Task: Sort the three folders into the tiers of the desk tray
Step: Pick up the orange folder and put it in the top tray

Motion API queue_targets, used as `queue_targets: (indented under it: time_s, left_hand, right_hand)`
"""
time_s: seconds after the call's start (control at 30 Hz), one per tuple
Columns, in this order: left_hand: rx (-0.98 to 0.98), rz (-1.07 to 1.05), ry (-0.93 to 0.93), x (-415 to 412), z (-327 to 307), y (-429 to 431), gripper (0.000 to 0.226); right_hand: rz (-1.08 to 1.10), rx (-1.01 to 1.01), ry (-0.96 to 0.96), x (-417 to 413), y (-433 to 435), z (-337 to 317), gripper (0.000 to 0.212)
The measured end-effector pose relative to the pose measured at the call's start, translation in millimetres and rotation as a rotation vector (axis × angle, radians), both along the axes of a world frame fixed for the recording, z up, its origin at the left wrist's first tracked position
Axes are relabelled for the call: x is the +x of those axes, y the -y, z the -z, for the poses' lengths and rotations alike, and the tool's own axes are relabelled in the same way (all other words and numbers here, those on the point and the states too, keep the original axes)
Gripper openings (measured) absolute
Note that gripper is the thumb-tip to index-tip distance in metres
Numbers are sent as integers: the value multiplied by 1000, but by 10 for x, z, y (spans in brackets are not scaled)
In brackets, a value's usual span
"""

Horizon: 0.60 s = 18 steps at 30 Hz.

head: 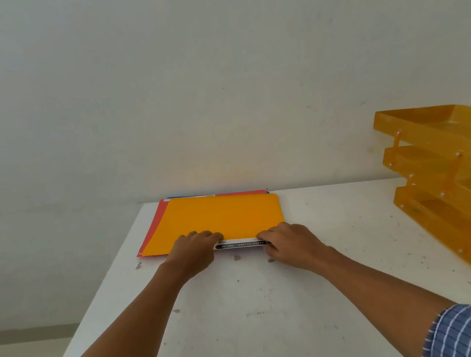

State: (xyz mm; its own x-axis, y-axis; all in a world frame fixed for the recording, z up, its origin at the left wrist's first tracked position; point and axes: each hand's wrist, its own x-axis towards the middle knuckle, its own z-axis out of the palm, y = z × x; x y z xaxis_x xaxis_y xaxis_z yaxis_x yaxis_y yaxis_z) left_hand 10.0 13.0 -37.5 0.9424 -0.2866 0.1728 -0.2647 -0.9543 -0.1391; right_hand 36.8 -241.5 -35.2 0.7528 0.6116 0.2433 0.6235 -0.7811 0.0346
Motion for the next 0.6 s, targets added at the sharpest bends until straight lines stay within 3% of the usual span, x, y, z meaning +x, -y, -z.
queue_targets:
  time_s: [0.23, 0.33, 0.43, 0.5, 0.6]
  left_hand:
    - [-84, 75, 265, -219, -376, 138, 35]
    - [-171, 55, 369, -312, -688, 250, 34]
    - [-240, 34, 427, -364, -1004, 360, 28]
    - [-283, 32, 433, -398, -1213, 427, 28]
    - [-346, 29, 423, -453, -1518, 539, 30]
  right_hand:
    - [88, 250, 183, -199, 228, -418, 27]
    - [235, 390, 191, -244, 367, -601, 46]
    - [402, 662, 67, -322, 464, -782, 69]
    - [471, 802, -91, -364, 501, -900, 68]
    - [376, 859, -285, -444, 533, -1001, 57]
